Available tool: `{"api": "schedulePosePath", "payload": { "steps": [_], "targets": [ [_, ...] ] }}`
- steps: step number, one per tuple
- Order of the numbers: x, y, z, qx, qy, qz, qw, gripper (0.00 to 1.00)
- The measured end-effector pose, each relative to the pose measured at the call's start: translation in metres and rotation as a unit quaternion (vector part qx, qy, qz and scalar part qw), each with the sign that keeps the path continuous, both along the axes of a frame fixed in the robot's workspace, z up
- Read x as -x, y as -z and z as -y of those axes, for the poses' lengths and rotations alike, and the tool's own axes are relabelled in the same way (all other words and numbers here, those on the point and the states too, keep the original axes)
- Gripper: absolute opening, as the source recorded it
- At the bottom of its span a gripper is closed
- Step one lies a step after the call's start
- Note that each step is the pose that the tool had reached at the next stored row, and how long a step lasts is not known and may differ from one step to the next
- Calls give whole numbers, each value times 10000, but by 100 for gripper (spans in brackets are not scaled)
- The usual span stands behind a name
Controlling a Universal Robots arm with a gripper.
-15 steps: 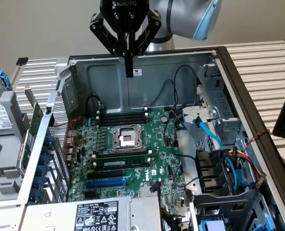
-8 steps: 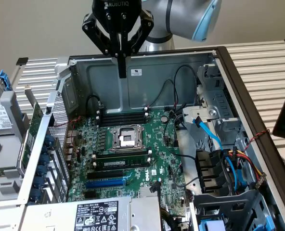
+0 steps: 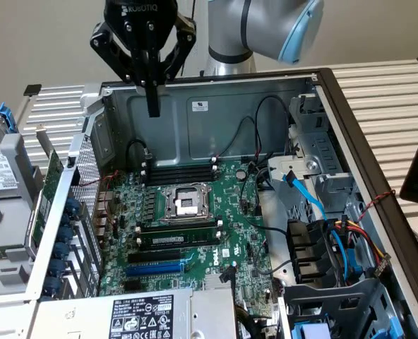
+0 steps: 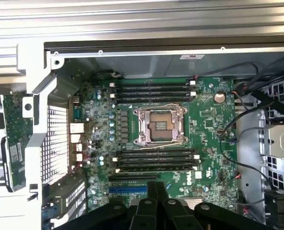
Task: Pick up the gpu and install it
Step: 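Reach for the gpu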
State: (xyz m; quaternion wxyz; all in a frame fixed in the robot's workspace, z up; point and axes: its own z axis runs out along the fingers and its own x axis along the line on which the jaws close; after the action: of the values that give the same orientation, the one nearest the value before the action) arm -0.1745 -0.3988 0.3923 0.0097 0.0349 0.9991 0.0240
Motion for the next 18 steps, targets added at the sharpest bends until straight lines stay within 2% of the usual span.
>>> {"api": "schedulePosePath", "payload": {
  "steps": [12, 18],
  "targets": [
    [547, 1, 0, -18, -3, 0, 10000, 11],
    [818, 2, 0, -39, -5, 0, 10000, 11]
  ]
}}
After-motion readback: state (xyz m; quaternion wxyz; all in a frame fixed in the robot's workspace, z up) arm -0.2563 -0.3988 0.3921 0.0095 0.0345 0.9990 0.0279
